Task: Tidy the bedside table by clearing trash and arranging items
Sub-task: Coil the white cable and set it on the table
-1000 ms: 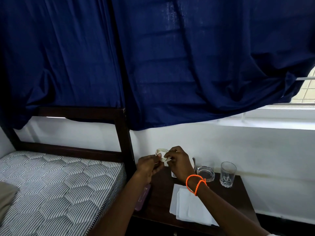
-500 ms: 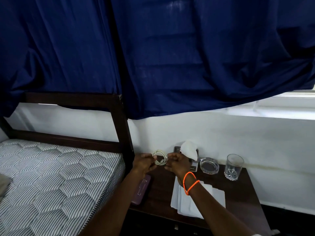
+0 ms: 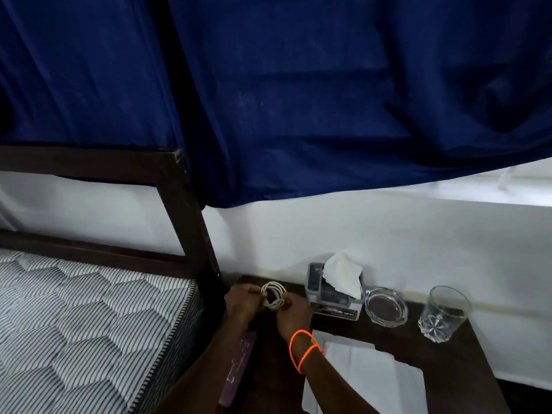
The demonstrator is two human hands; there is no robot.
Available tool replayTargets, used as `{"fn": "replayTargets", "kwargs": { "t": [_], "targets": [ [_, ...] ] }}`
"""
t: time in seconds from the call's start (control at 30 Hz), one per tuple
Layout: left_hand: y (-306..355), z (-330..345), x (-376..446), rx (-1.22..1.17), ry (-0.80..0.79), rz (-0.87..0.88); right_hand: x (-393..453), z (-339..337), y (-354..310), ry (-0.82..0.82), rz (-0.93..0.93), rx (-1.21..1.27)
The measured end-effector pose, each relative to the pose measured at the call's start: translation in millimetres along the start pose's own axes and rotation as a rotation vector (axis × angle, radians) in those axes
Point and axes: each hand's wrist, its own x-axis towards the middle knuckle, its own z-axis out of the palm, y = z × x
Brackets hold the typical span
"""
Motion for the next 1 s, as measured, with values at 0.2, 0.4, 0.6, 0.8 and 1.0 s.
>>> {"fn": "replayTargets", "kwargs": {
  "t": [0.2, 0.4, 0.6, 0.8, 1.0],
  "targets": [
    [-10, 4, 19, 0.196, 0.020, 0.058, 10, 26, 15, -0.029, -0.018, -0.026],
    [-12, 4, 18, 0.219, 0.054, 0.060, 8, 25, 17, -0.065, -0.092, -0.086],
    [-1, -2, 3, 0.146, 0.096, 0.058, 11, 19, 21, -0.067, -0.187, -0.125],
    [14, -3, -36, 0.195, 0.076, 0.170, -16, -23, 1, -0.025, -0.249, -0.107],
    [21, 19, -94, 0.212, 0.019, 0.268, -41, -87, 23, -0.015, -0.175, -0.201]
  ]
}}
